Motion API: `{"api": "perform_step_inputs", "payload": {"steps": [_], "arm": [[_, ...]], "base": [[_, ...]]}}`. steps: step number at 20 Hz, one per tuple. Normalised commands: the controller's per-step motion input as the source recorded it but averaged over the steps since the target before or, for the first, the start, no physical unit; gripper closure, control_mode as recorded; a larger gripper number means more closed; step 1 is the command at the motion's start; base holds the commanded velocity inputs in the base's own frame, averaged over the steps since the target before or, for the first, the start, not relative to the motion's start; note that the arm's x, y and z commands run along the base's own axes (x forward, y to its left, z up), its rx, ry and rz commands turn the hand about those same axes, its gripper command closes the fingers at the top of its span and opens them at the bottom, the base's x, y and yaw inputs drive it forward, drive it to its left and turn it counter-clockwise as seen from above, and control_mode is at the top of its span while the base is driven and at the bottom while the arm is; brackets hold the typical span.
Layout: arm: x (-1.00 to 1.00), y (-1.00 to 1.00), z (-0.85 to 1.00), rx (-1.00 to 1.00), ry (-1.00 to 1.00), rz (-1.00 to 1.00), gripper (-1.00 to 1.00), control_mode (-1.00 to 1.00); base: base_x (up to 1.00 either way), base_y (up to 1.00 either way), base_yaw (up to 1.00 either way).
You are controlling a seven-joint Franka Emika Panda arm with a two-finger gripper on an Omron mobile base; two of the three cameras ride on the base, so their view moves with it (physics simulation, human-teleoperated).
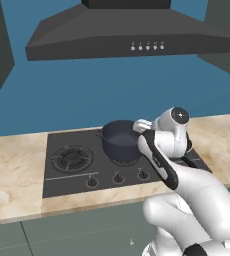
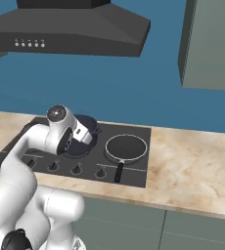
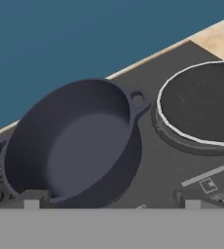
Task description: Move the pot and pan from the stove into the sink.
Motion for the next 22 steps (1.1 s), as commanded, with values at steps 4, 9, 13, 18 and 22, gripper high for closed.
{"api": "perform_step_inputs", "payload": {"steps": [4,9,13,18,22], "arm": [[0.29,0.00,-0.31,0.00,0.03,-0.06,-1.00,-1.00],[0.24,0.00,-0.35,0.00,0.03,-0.06,-1.00,-1.00],[0.29,0.00,-0.30,0.00,0.01,-0.05,-1.00,-1.00],[0.38,0.00,-0.26,0.00,0.01,-0.04,-1.00,-1.00],[0.40,0.03,-0.27,0.00,0.02,-0.02,-1.00,-1.00]], "base": [[0.00,0.00,0.00],[0.00,0.00,0.00],[0.00,0.00,0.00],[0.00,0.00,0.00],[0.00,0.00,0.00]]}}
